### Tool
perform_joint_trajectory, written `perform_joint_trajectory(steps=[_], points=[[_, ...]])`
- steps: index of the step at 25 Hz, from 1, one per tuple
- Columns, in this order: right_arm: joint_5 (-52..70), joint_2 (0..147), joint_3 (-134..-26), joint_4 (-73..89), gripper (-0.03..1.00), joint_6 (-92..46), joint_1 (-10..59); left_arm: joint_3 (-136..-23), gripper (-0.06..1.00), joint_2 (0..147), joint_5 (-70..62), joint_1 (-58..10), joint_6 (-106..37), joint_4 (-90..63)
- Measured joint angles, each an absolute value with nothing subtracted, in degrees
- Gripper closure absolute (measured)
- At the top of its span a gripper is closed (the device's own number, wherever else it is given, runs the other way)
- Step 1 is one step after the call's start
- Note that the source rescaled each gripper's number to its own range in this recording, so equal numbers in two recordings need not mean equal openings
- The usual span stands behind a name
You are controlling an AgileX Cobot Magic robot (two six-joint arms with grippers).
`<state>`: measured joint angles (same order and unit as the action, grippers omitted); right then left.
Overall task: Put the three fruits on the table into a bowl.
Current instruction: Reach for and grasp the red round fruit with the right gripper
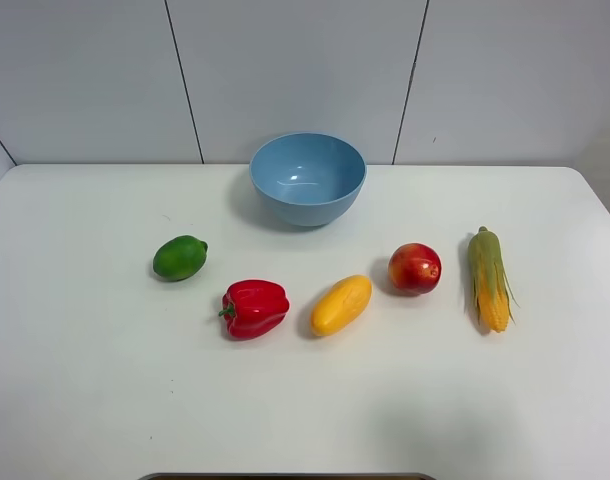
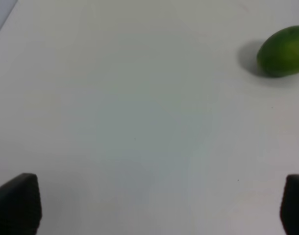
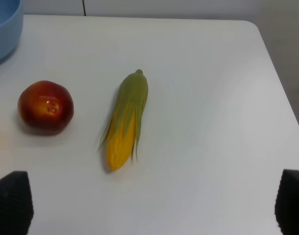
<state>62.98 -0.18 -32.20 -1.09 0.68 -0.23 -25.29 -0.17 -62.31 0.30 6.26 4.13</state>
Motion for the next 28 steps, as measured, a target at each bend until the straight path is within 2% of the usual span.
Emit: perform_joint_trajectory(steps=[28], points=[[63.0,-0.2,-32.2,-1.1,-0.03,0.7,-0.2,-25.3,-0.05,-0.2,-62.3,0.3,6.3,4.1]])
